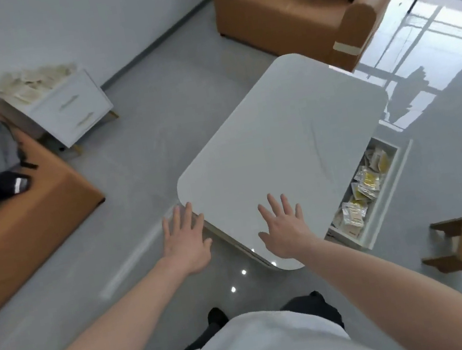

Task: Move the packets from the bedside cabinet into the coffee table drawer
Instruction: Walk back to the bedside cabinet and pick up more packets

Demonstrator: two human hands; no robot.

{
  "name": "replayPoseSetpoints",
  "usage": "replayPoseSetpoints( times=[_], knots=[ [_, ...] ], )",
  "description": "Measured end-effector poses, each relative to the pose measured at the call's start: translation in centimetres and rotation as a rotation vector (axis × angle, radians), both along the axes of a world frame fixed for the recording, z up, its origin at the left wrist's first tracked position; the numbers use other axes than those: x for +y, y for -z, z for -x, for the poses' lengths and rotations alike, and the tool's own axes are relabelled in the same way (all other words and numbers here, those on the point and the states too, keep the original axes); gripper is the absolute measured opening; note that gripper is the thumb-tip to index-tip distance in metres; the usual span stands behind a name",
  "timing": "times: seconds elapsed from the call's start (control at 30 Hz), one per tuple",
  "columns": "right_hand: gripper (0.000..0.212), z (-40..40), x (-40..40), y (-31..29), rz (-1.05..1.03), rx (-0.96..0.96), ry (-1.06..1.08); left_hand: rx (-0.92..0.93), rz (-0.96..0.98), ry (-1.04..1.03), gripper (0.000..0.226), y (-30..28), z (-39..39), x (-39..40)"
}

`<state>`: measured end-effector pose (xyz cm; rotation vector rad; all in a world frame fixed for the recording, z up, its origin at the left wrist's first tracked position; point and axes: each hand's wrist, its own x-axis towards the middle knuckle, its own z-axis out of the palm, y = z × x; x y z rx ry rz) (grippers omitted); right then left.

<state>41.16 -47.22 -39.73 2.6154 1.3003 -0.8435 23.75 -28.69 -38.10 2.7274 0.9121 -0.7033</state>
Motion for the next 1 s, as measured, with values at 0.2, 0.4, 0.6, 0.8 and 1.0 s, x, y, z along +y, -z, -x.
replayPoseSetpoints(
  times=[0.2,0.4,0.6,0.8,1.0],
  knots=[
    [0.073,4.0,9.3,-1.6,0.021,-0.063,-0.164,0.022,-0.03,-0.06,0.072,-0.6,5.1,7.9],
    [0.074,2.9,18.0,-1.2,0.038,-0.085,-0.254,0.001,-0.021,-0.109,0.071,0.0,6.0,15.3],
    [0.075,1.2,30.2,-0.5,0.034,-0.055,-0.323,0.025,-0.04,-0.2,0.072,0.3,5.1,25.8],
    [0.074,-0.8,43.9,-2.4,-0.002,-0.054,-0.453,-0.004,-0.08,-0.308,0.072,-1.0,4.0,36.8],
    [0.074,-1.2,56.5,-3.5,-0.011,-0.07,-0.564,-0.031,-0.085,-0.426,0.071,-1.7,4.7,46.6]
  ],
)
